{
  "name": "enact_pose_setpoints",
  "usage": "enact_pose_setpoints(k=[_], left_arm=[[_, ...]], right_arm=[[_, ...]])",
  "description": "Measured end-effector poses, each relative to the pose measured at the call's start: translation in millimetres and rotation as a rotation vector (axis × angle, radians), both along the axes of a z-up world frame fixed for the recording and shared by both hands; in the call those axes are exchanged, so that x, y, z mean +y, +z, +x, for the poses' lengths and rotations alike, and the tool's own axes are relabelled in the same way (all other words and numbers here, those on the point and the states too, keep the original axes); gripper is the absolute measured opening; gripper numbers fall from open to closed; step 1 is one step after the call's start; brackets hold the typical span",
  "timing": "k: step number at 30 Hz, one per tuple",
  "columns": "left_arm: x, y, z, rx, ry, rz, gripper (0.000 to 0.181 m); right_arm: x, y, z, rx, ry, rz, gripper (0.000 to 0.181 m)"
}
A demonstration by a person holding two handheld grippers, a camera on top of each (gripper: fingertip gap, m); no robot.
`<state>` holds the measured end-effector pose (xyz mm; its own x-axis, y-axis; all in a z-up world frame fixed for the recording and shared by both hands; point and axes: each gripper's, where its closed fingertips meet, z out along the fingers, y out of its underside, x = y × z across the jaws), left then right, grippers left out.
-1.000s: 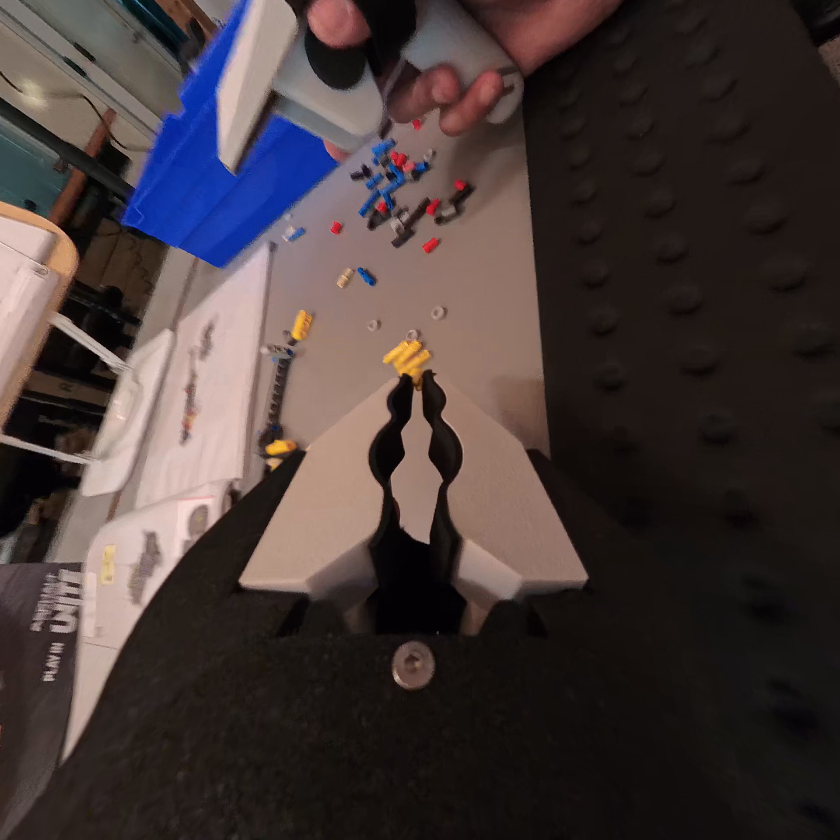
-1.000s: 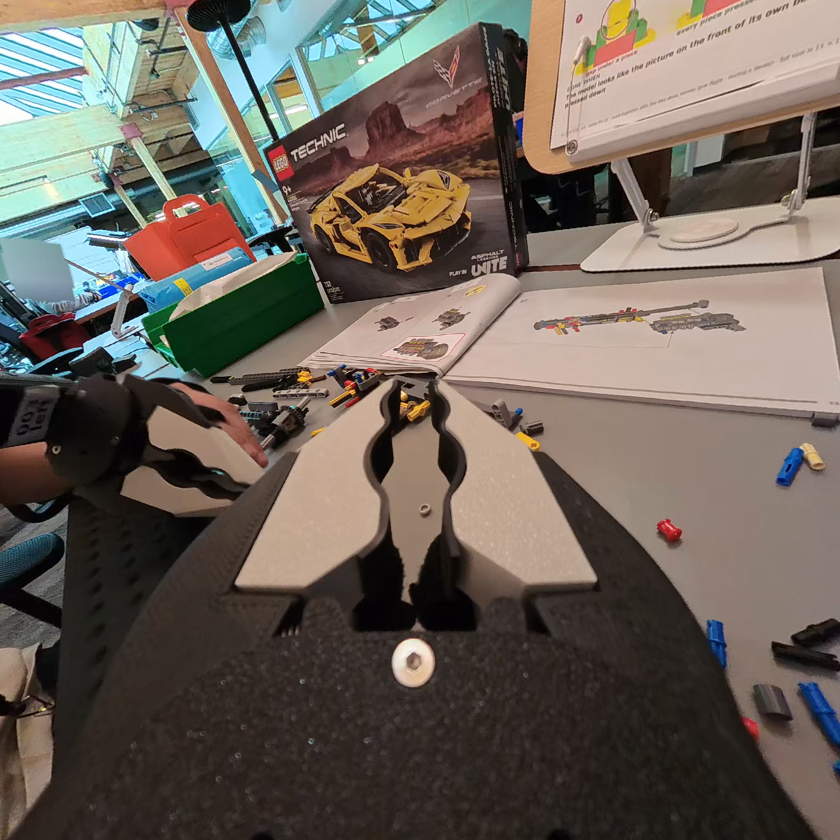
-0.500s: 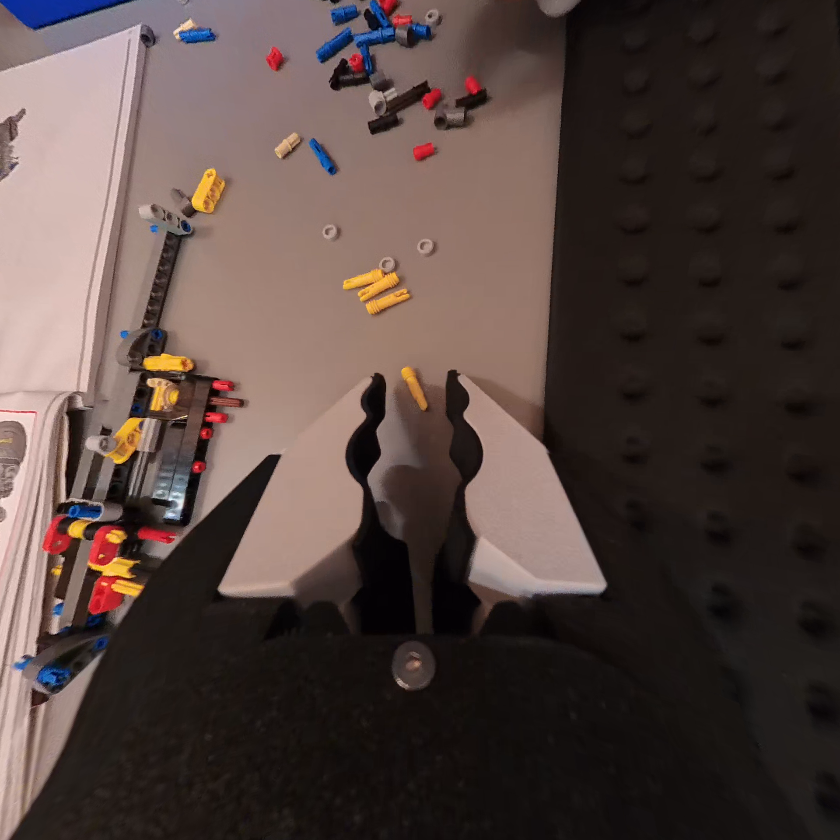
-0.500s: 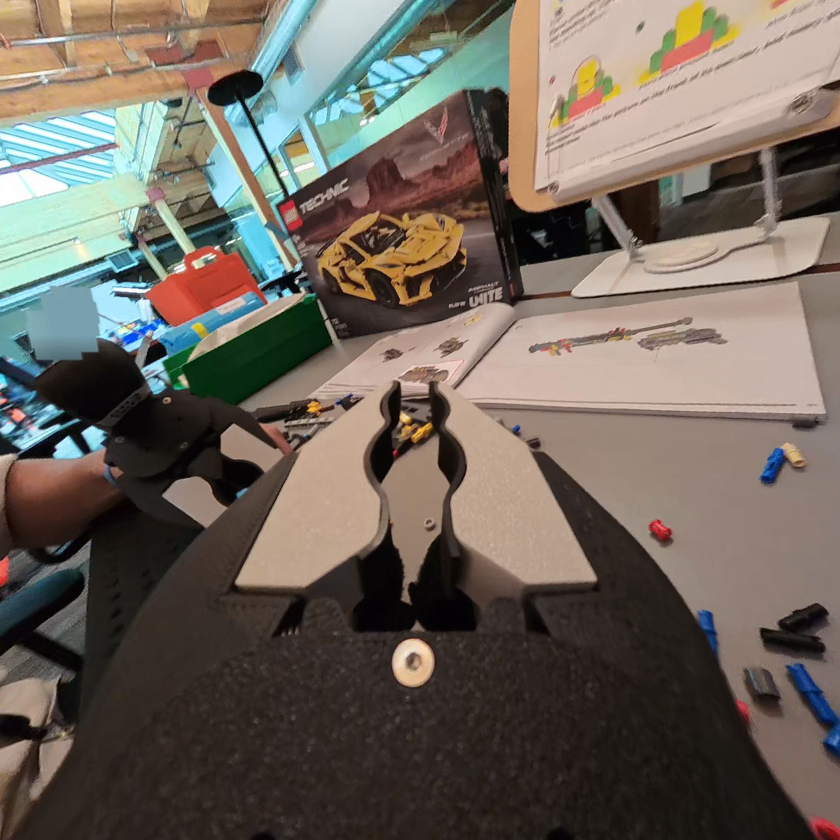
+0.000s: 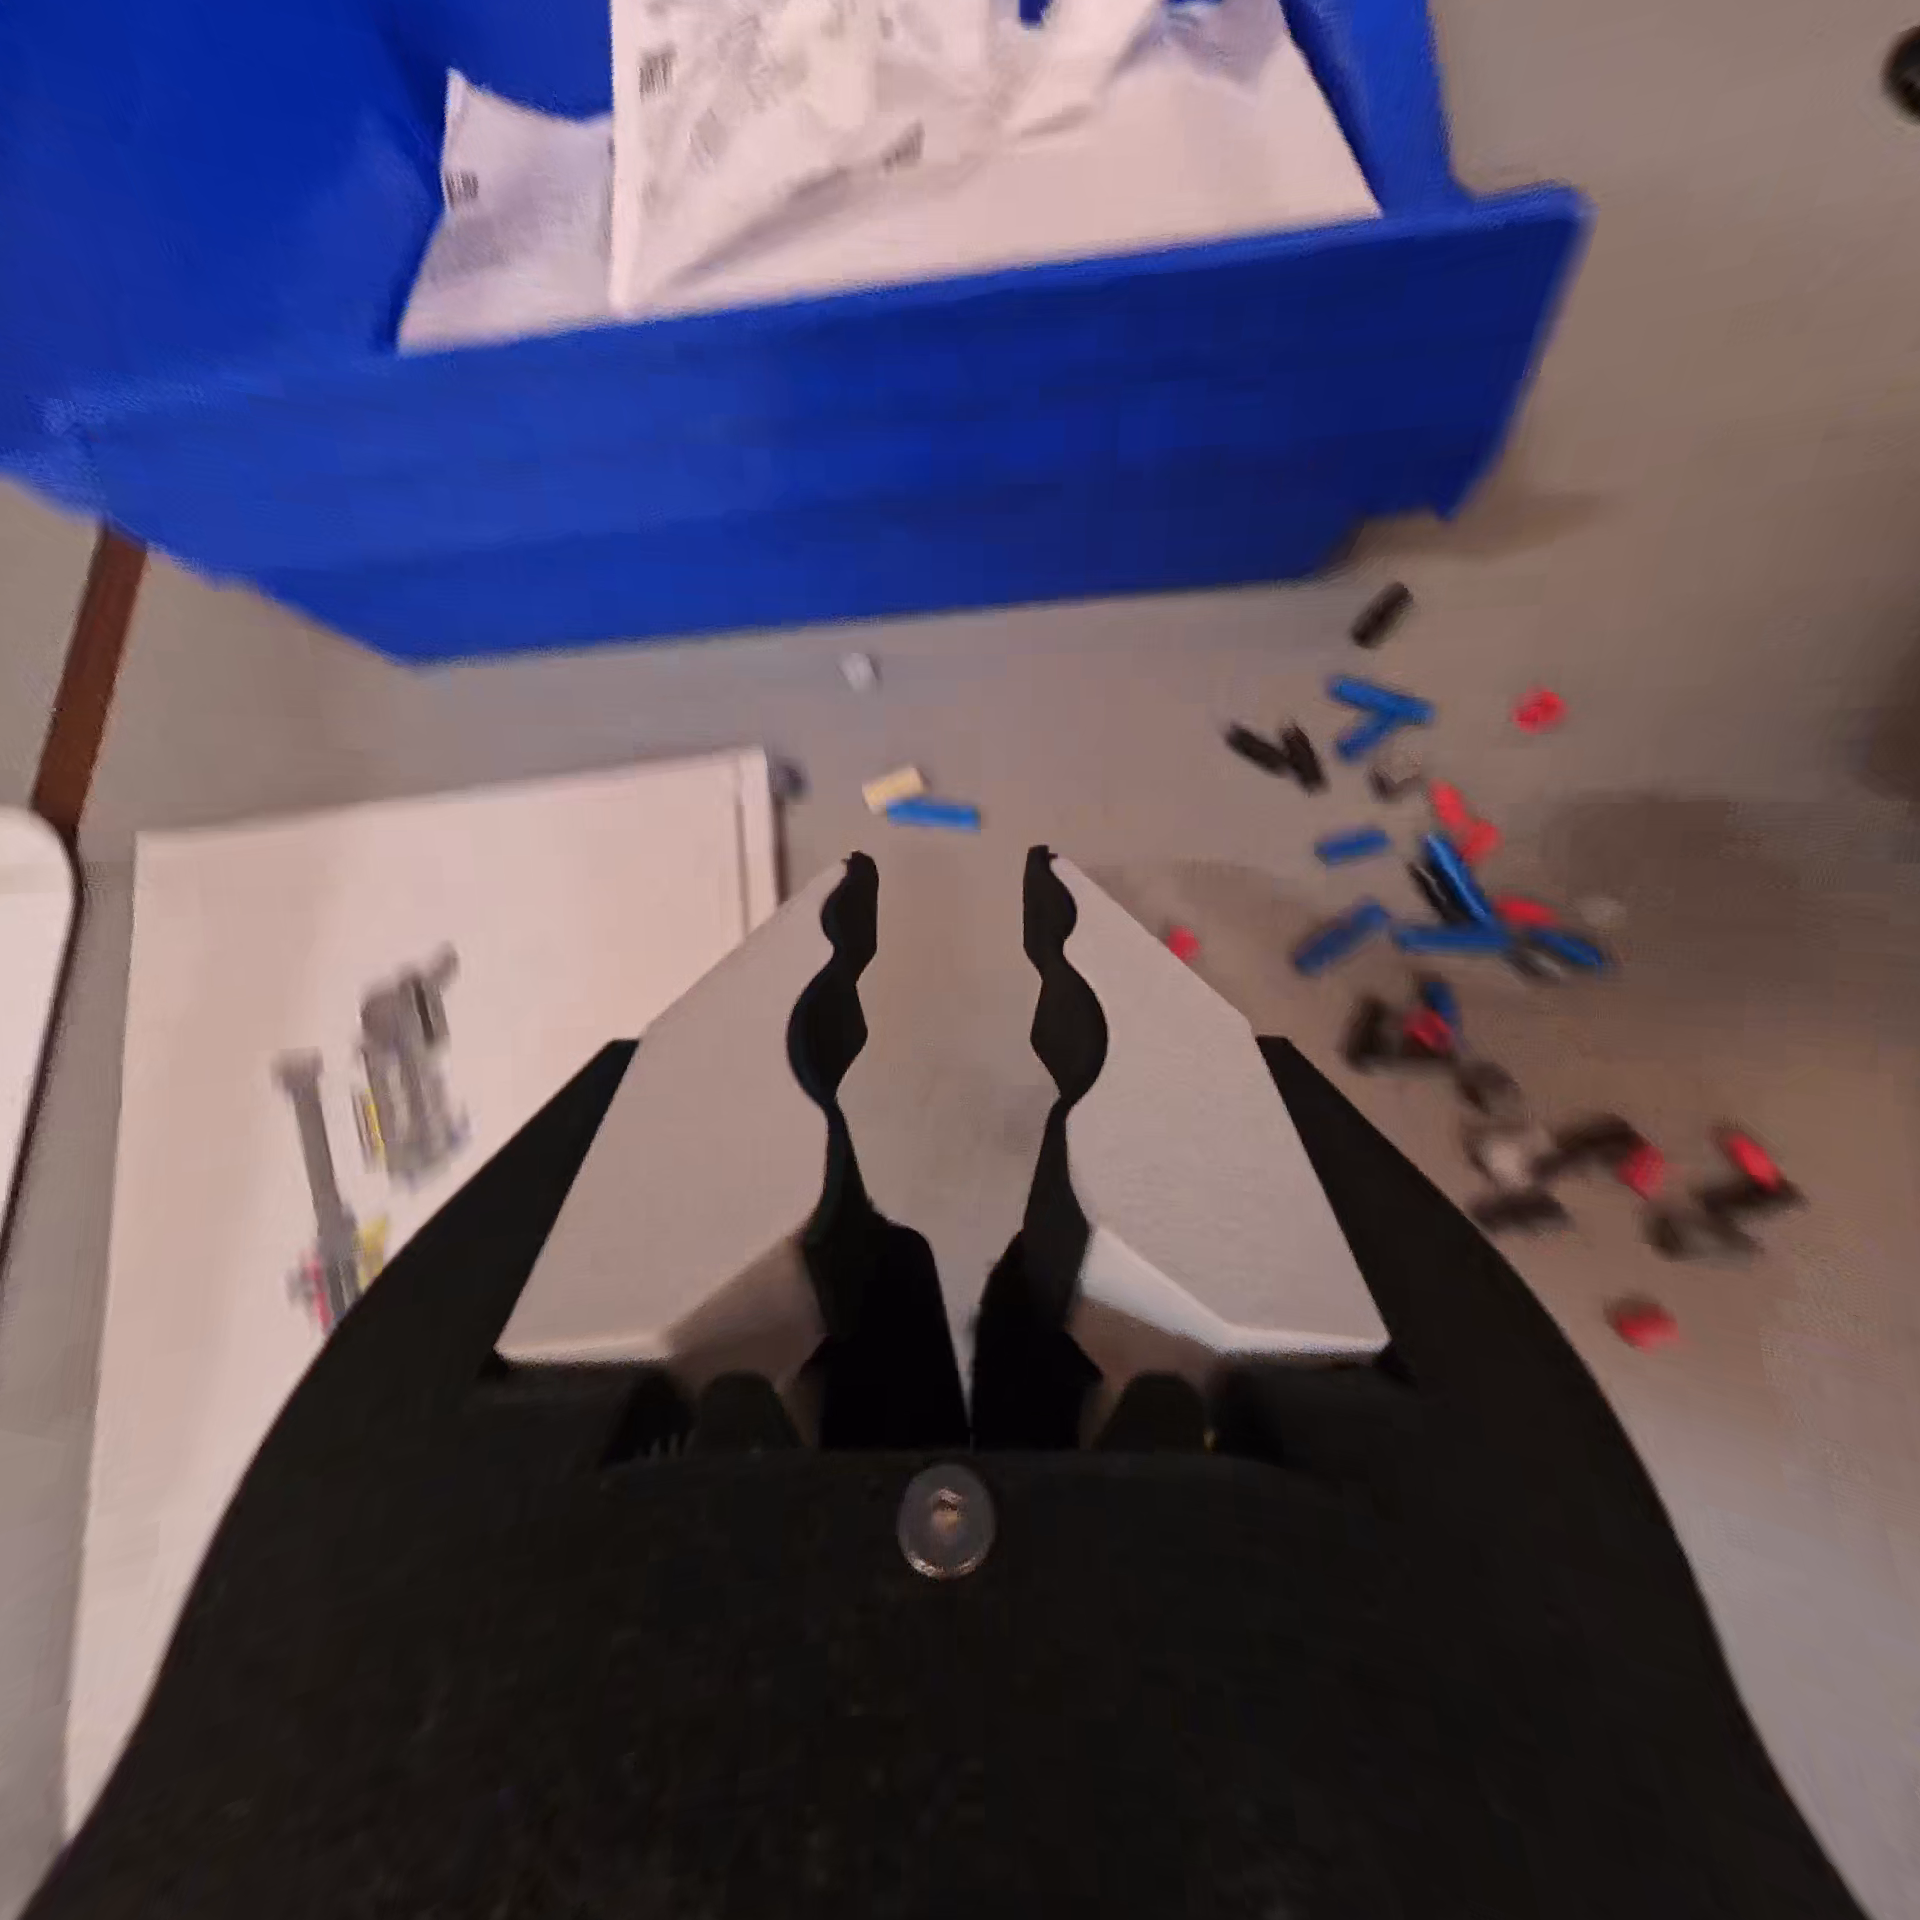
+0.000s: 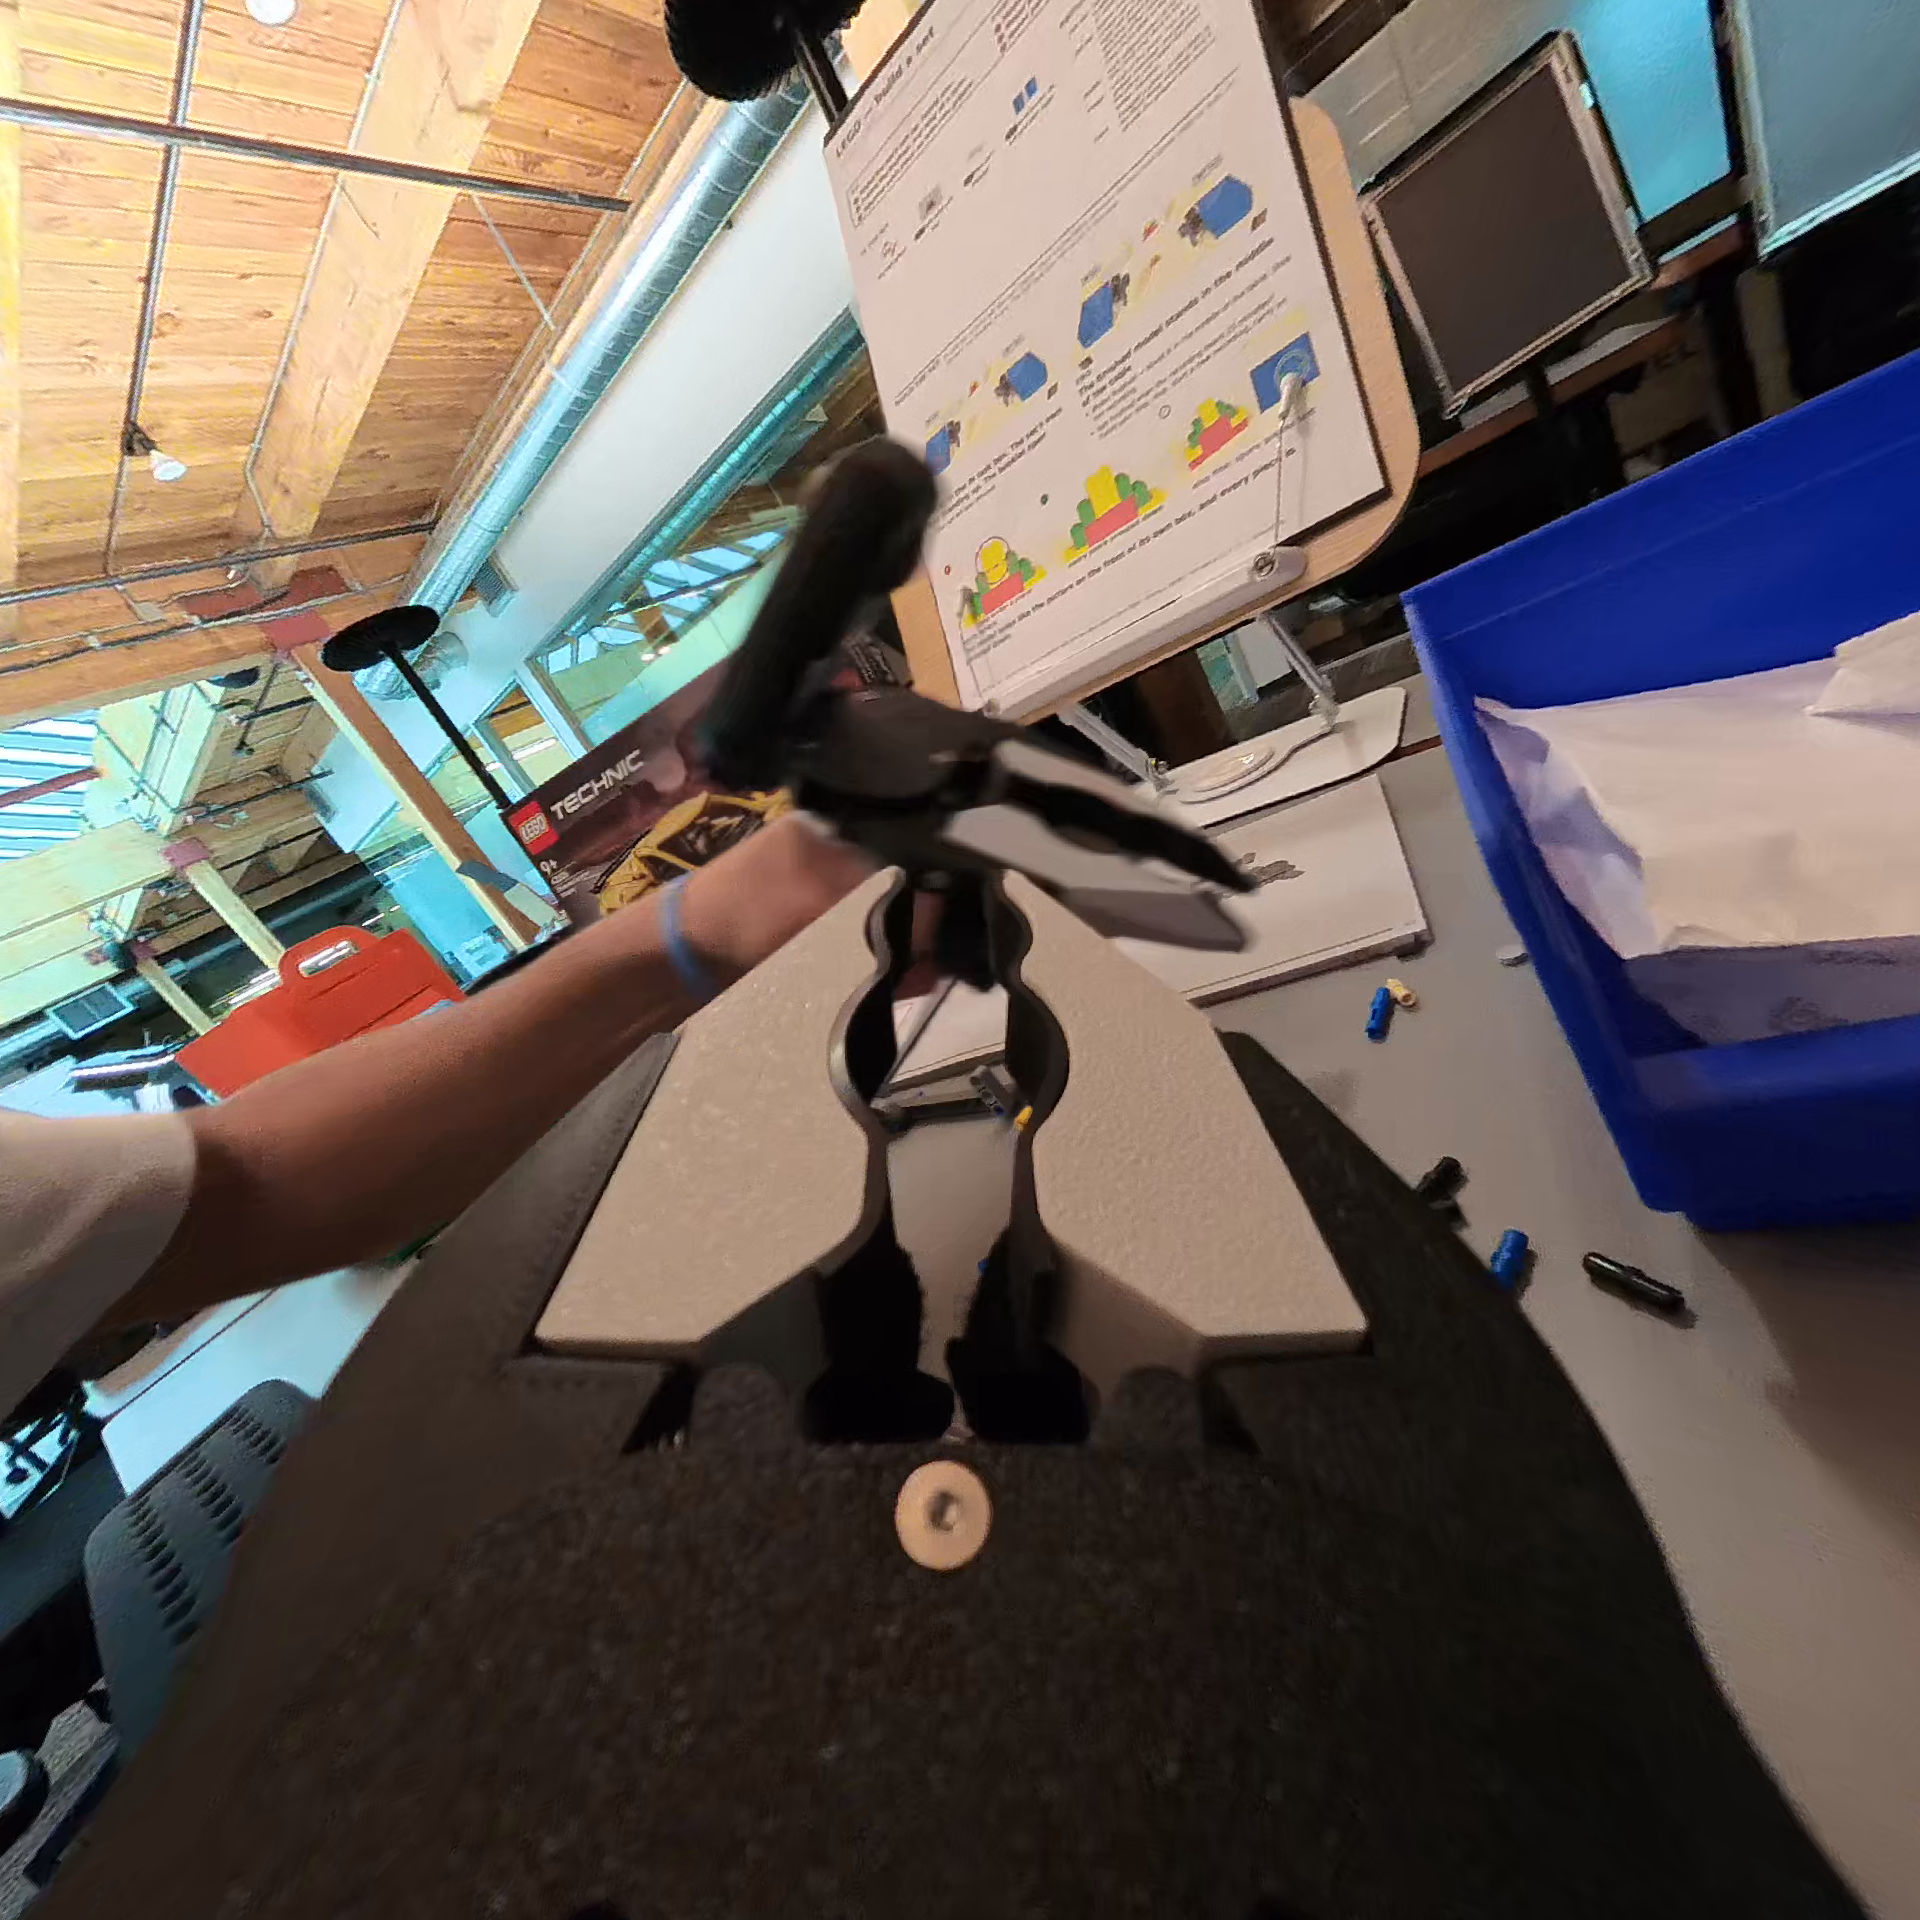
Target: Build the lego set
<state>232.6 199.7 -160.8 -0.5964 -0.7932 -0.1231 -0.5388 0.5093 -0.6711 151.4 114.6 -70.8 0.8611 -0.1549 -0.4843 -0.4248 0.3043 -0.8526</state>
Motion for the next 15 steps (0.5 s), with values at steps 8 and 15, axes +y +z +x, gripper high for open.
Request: enact_pose_setpoints(k=[8,15], left_arm=[[-15.6,-44.7,63.8,0.064,0.01,-0.018,0.025],[-23.0,-53.6,64.3,0.112,-0.013,-0.037,0.007]], right_arm=[[1.6,3.5,-8.1,-0.028,0.038,0.015,0.012],[1.3,4.1,-6.4,0.011,0.072,0.052,0.012]])
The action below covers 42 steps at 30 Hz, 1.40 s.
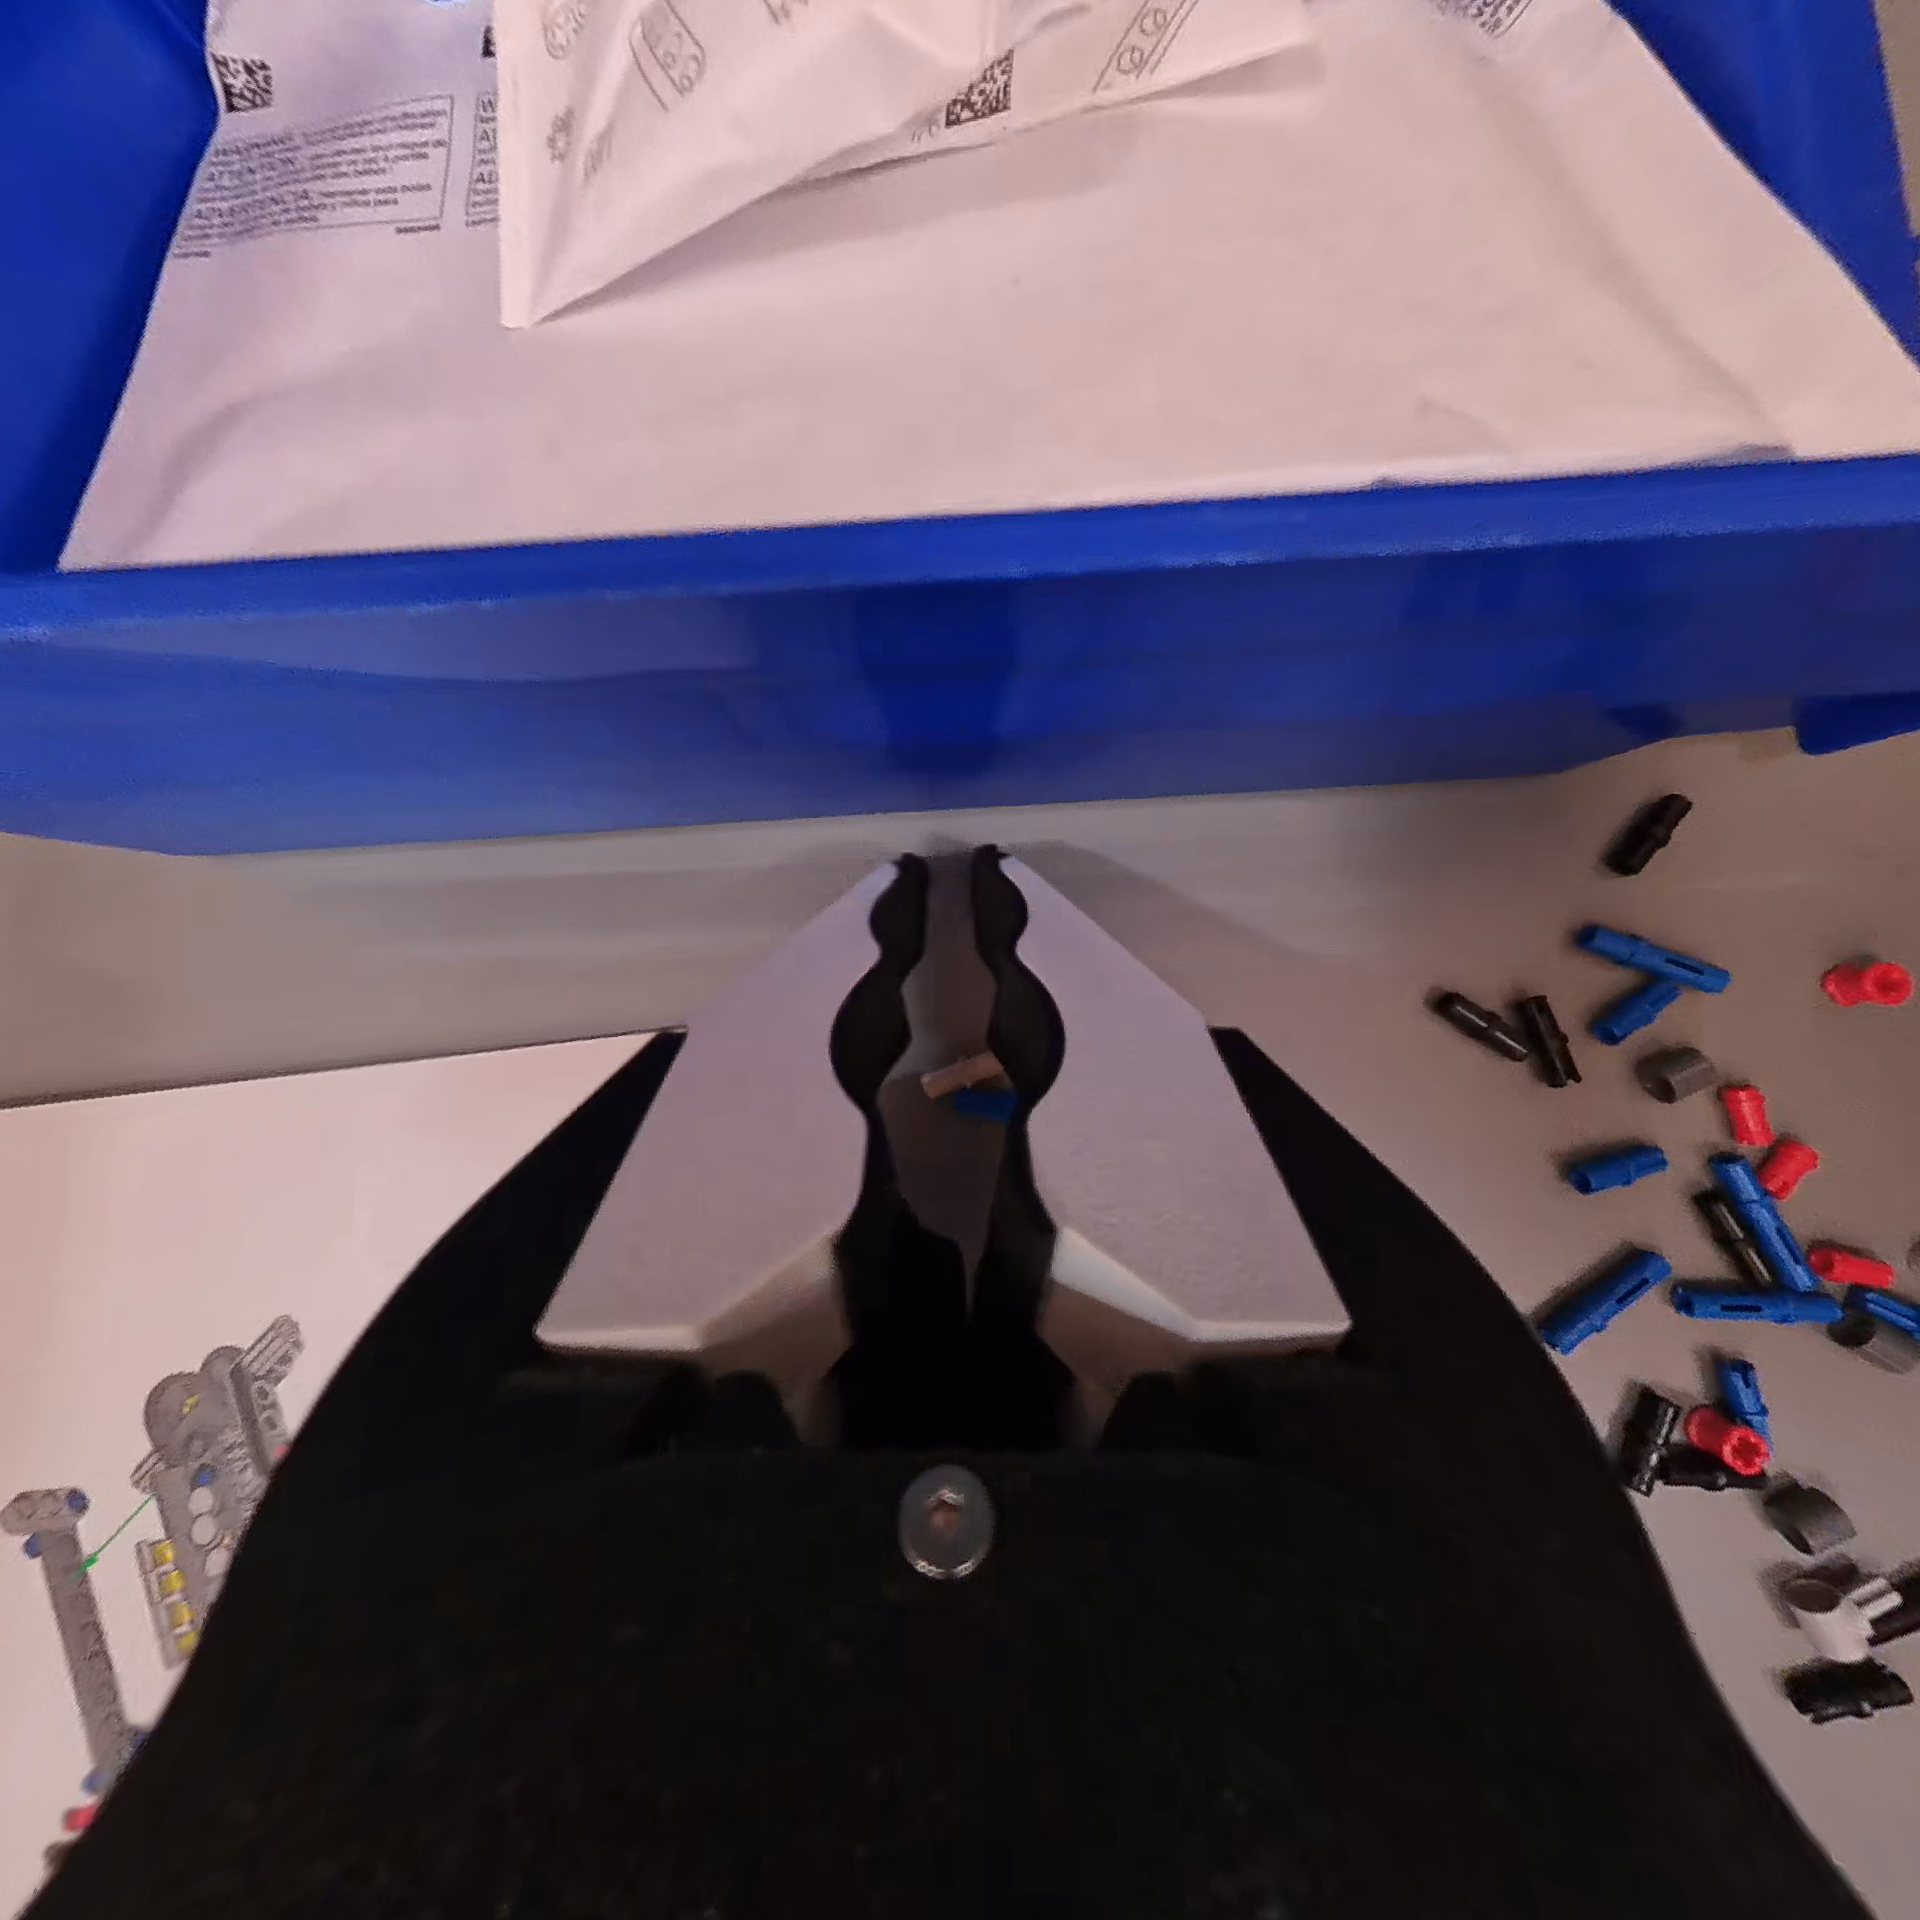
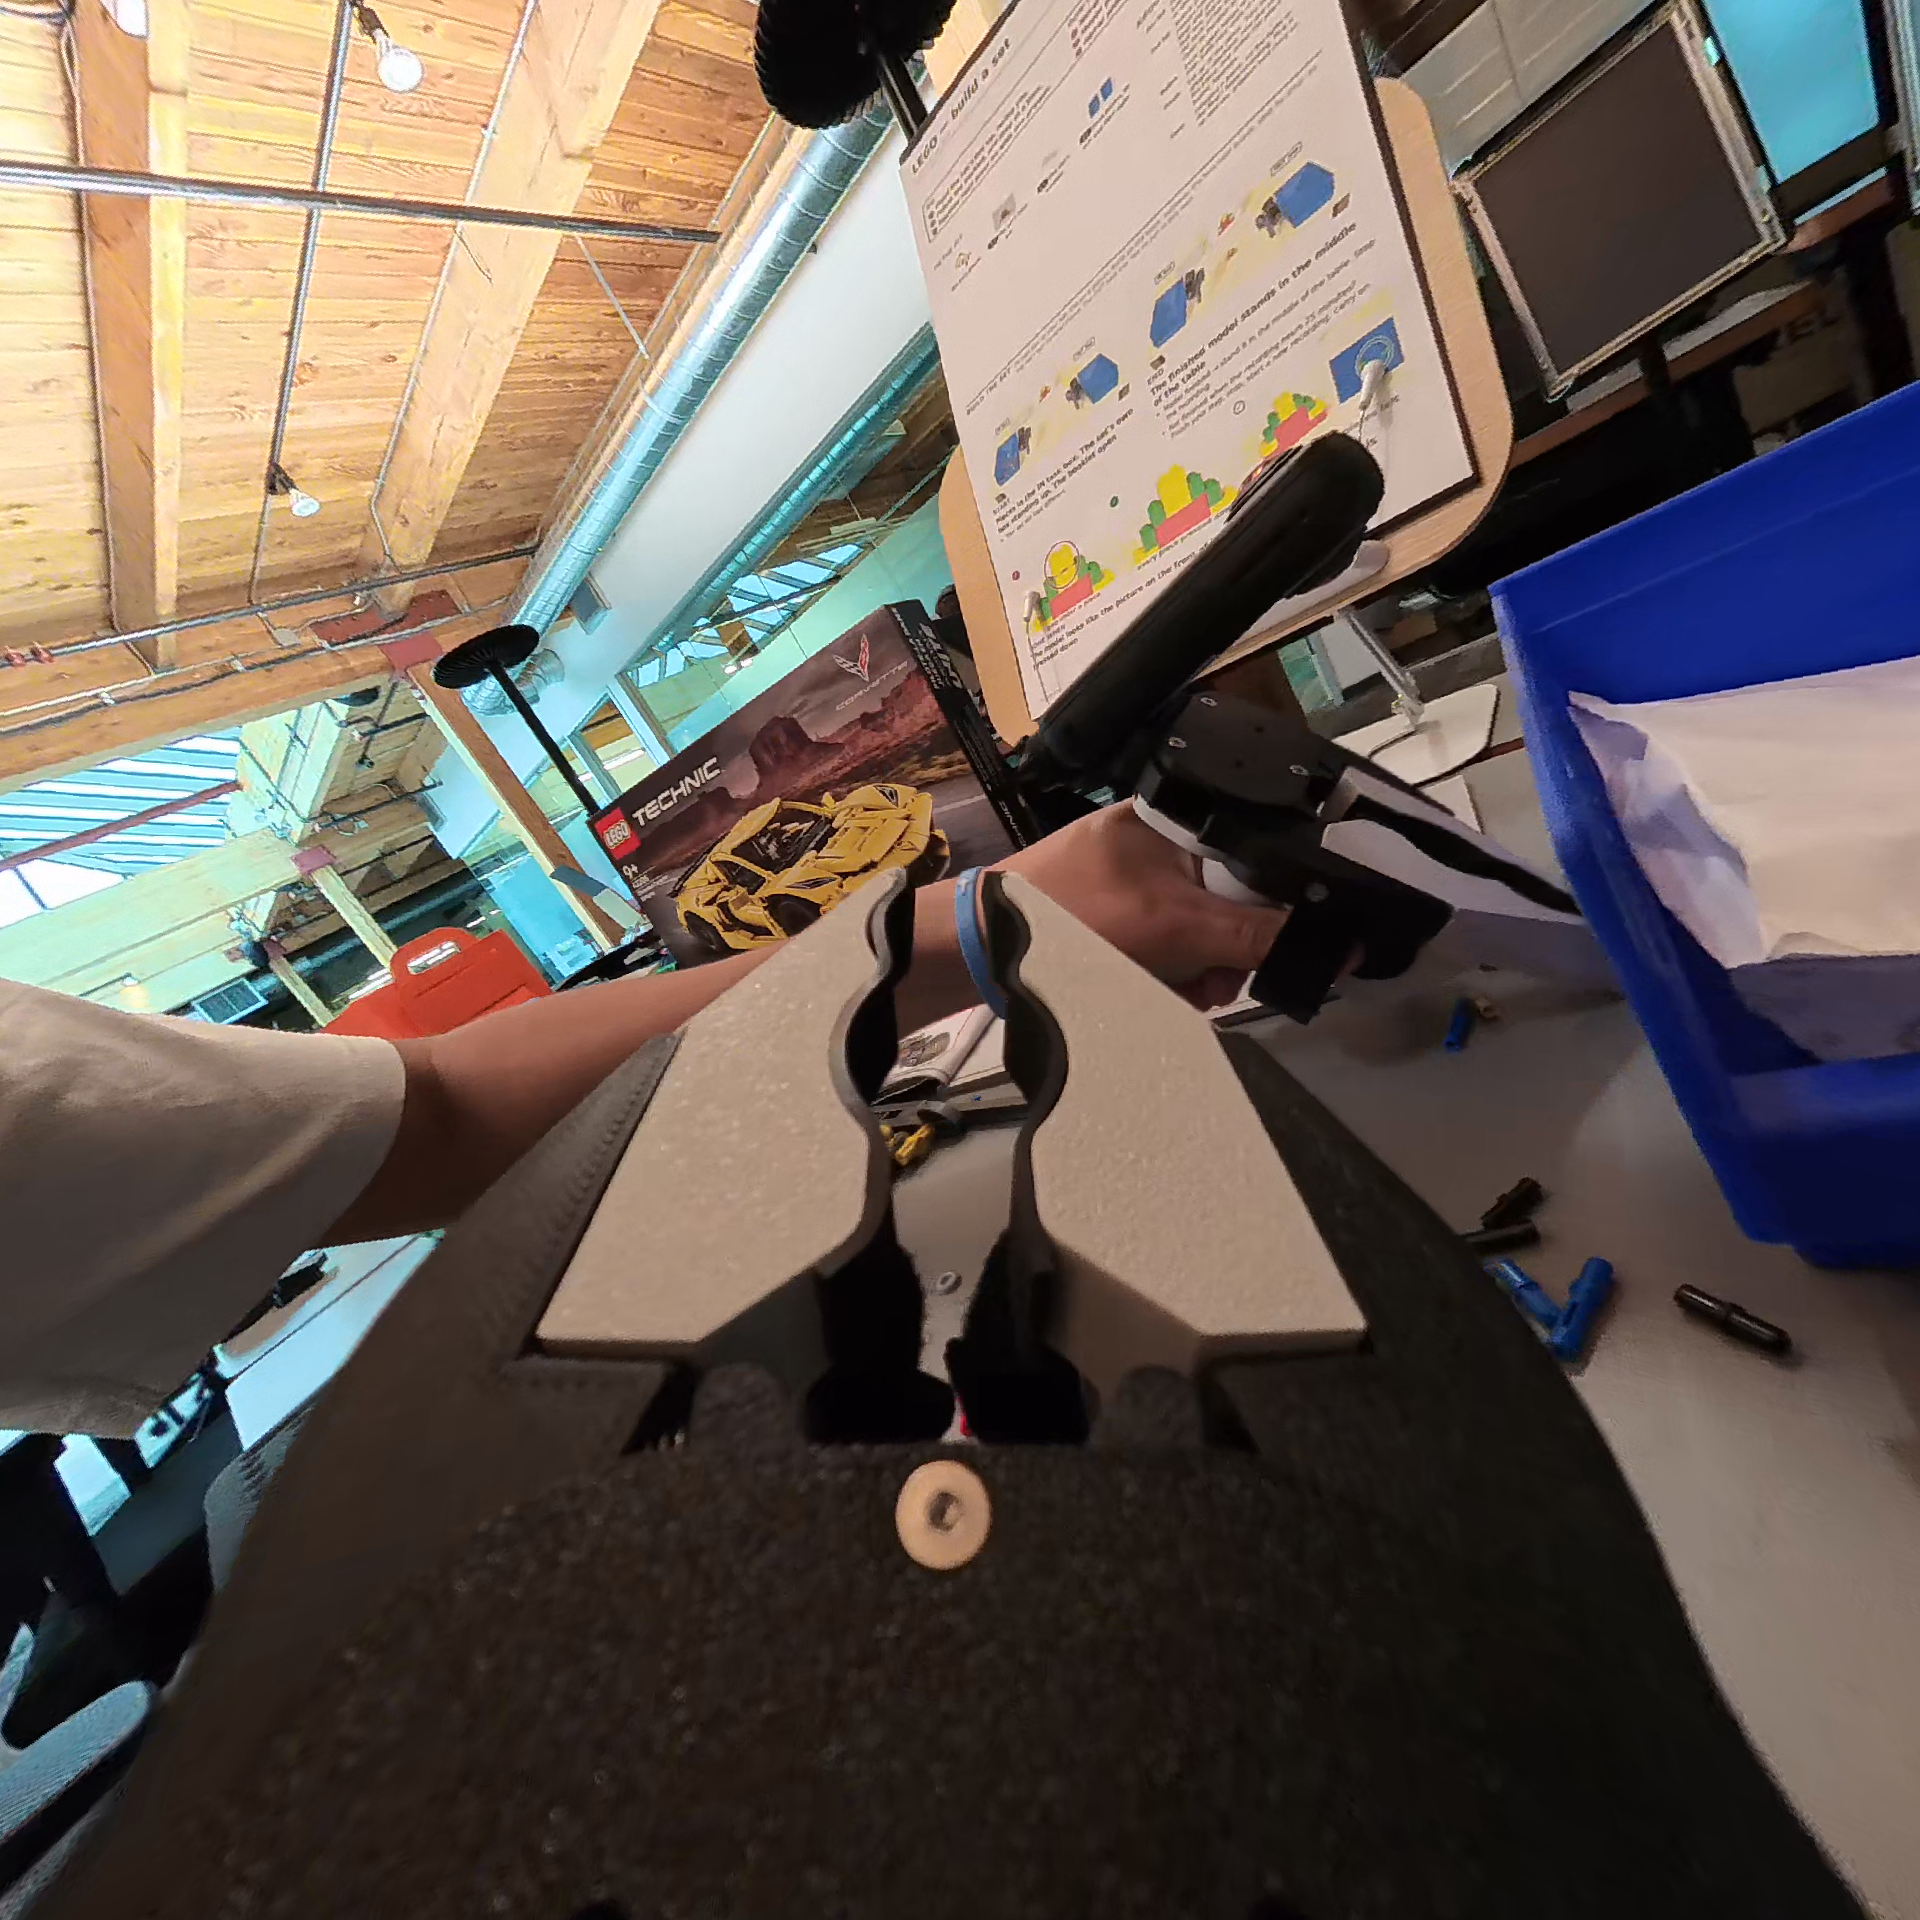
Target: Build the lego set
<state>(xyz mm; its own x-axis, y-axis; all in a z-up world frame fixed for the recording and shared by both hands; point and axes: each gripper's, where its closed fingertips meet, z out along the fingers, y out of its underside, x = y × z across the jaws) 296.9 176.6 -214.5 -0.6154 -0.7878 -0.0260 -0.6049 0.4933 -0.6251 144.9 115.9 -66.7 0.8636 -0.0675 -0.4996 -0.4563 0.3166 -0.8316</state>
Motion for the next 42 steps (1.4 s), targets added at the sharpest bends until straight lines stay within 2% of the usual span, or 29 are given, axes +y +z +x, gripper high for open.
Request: enact_pose_setpoints(k=[3,5,7,10,13,16,20,23,32,35,38,42], left_arm=[[5.1,2.7,-1.9,-0.009,0.001,0.015,0.002],[7.6,16.0,-11.1,-0.038,-0.015,-0.016,0.002],[12.7,36.9,-31.2,-0.075,-0.025,-0.042,0.002],[17.5,65.4,-81.8,-0.086,-0.041,-0.109,0.001],[19.5,68.0,-104.7,-0.086,-0.006,-0.089,0.003],[16.7,57.6,-78.2,-0.128,0.05,-0.023,0.021],[13.3,25.4,-31.6,-0.106,0.09,0.011,0.025],[9.5,11.3,-17.5,-0.073,0.093,-0.014,0.024],[6.7,1.6,-5.6,-0.073,0.077,-0.021,0.021],[4.0,0.7,-5.7,-0.058,0.066,-0.034,0.008],[3.4,0.8,-7.8,-0.065,0.047,-0.021,0.006],[-2.7,20.2,-32.1,-0.111,-0.035,-0.055,0.006]], right_arm=[[-1.4,0.0,2.6,0.018,0.0,0.013,0.012],[-2.3,0.3,3.8,0.025,-0.002,0.019,0.012],[-2.2,0.2,4.2,0.027,-0.002,0.02,0.012],[-0.3,-0.9,3.9,0.028,0.002,0.013,0.012],[5.7,-3.3,2.2,0.032,0.018,-0.005,0.012],[11.0,-5.6,0.5,0.027,0.03,-0.029,0.013],[7.9,-3.0,0.3,0.012,0.018,-0.018,0.012],[9.0,-3.6,-0.9,0.023,0.038,-0.017,0.013],[10.0,-3.3,-2.2,0.043,0.071,0.001,0.013],[9.3,-3.2,-1.4,0.054,0.076,0.01,0.013],[8.7,-2.8,-0.9,0.058,0.078,0.016,0.013],[8.3,-2.8,-0.6,0.063,0.08,0.019,0.013]])
